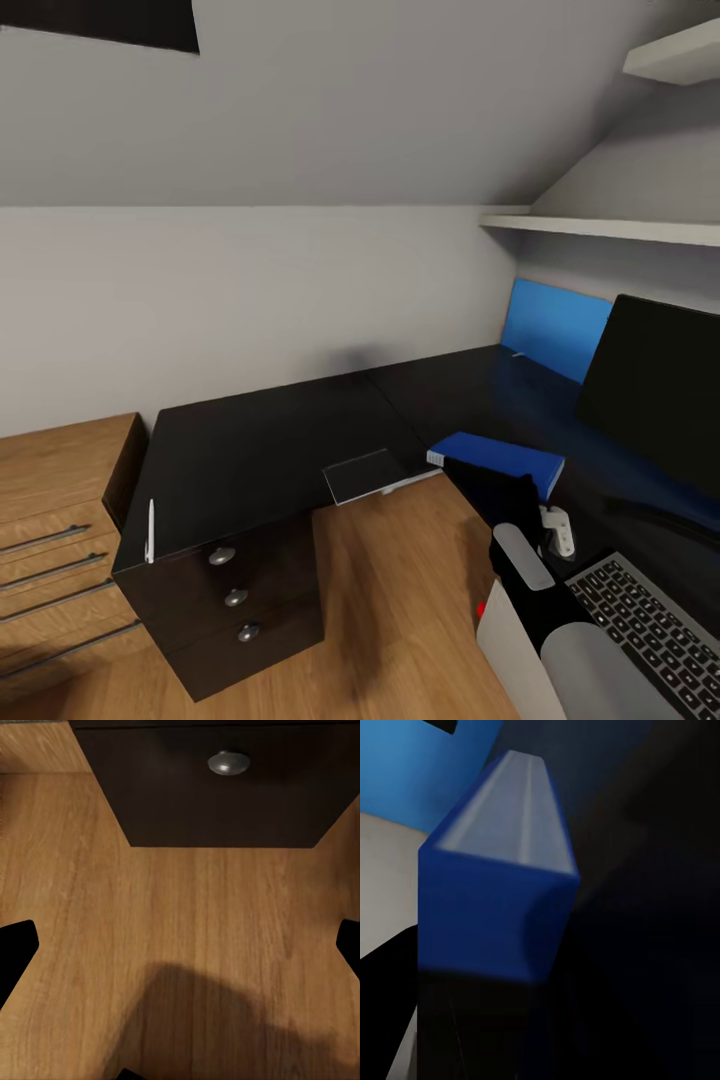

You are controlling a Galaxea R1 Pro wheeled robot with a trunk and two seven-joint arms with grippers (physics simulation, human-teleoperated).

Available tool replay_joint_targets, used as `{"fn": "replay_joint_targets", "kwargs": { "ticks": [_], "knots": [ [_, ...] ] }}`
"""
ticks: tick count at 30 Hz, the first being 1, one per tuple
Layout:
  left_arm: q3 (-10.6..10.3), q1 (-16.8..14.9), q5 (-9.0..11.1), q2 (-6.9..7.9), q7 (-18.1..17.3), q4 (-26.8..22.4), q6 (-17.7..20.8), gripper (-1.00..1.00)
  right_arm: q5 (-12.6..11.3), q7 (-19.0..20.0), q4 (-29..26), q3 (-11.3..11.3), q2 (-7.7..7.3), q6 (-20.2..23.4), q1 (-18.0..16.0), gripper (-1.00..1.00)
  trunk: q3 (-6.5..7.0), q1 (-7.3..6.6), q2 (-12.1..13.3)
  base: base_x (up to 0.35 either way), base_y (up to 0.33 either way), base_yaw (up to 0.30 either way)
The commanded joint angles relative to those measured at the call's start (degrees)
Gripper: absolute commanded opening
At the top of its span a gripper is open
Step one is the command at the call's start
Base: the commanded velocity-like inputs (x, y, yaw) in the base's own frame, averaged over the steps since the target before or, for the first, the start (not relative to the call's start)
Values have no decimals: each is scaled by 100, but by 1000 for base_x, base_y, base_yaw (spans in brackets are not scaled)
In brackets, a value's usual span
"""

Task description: In the bedroom, organize the workspace by keeping the computer under the desk, ensuring the monitor is on the desk, placing the keyboard on the desk next to the monitor, placing the mouse on the desk next to the keyboard, moving the folder from the swivel chair onto the desk next to the mouse, stacking the notebook on top of the folder with the pen on top of the notebook, and positioning the swivel chair next to the desk.

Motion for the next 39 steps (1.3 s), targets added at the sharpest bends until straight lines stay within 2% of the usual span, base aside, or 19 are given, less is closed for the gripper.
{"fn": "replay_joint_targets", "kwargs": {
  "ticks": [1,11,12,37,39],
  "knots": [
    [-37,-5,61,6,32,0,-39,100,-204,-31,122,17,-5,-69,-2,-100,12,-23,39,0,0,0],
    [-49,-5,54,1,20,0,-48,100,-195,-14,114,25,-4,-73,-2,-100,30,-45,79,0,0,0],
    [-49,-5,54,1,17,0,-46,100,-195,-14,114,25,-4,-75,-2,100,30,-45,79,0,0,0],
    [-47,-5,54,8,19,-5,-47,100,-195,4,113,34,-4,-78,-2,100,30,-45,79,-58,0,0],
    [-48,-5,54,5,16,-6,-48,100,-195,4,113,38,-4,-78,-2,100,66,-88,159,0,0,0]
  ]
}}
